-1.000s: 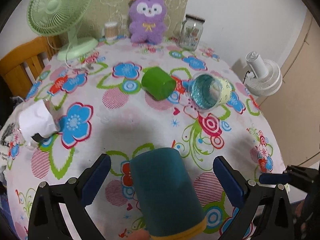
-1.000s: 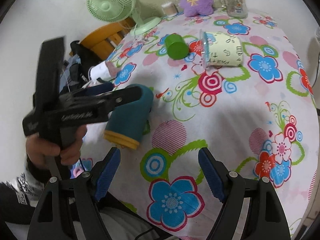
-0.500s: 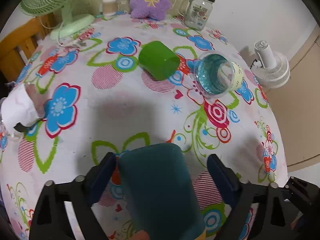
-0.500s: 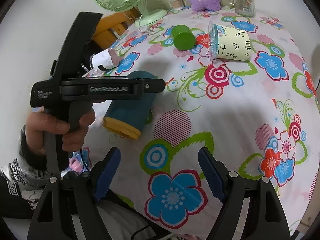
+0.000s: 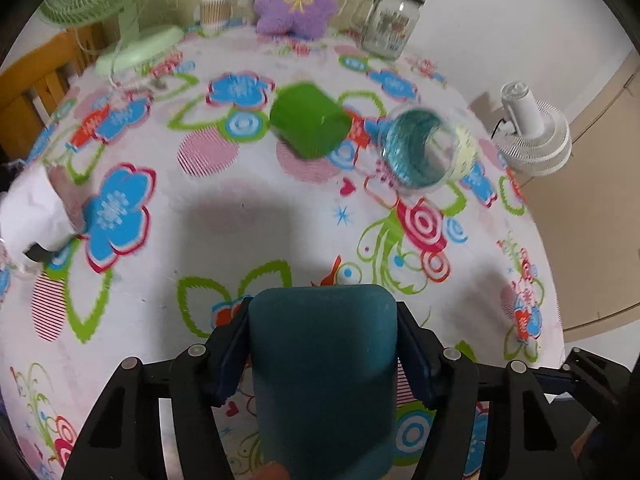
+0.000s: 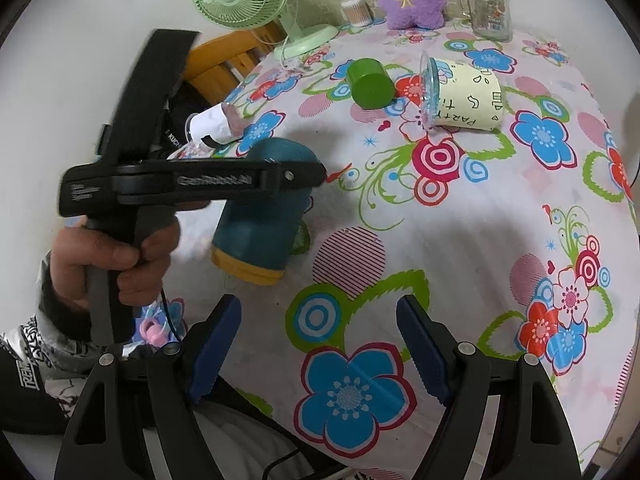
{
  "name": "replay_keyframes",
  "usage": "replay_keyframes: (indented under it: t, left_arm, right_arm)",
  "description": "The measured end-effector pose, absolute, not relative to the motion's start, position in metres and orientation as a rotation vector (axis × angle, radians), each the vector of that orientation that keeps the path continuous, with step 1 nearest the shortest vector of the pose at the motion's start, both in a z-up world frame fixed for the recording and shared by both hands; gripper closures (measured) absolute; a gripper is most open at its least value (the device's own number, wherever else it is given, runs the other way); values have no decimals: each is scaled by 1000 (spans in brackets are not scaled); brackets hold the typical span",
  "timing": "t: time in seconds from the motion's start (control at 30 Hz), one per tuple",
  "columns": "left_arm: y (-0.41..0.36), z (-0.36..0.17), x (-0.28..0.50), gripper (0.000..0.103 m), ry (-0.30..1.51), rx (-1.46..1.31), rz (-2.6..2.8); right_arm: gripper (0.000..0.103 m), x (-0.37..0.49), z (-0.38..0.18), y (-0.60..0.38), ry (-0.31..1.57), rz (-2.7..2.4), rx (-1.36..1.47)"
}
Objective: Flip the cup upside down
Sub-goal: 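Grasp the teal cup with the left gripper while the right gripper releases it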
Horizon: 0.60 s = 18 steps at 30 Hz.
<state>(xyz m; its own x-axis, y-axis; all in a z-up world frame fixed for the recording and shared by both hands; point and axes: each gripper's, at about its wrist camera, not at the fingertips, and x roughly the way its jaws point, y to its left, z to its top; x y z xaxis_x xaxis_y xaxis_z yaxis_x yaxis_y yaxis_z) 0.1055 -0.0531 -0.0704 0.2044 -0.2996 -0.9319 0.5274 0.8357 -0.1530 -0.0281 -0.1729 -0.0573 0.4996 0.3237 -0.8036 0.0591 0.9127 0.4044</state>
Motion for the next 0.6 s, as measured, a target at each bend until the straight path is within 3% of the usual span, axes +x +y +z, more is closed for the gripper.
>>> replay_keyframes:
  t: [0.6]
  left_arm:
    - [-36,-2,74,35,1000,221,-589]
  right_arm:
    - [21,-29,-44,-153,1026,187,364]
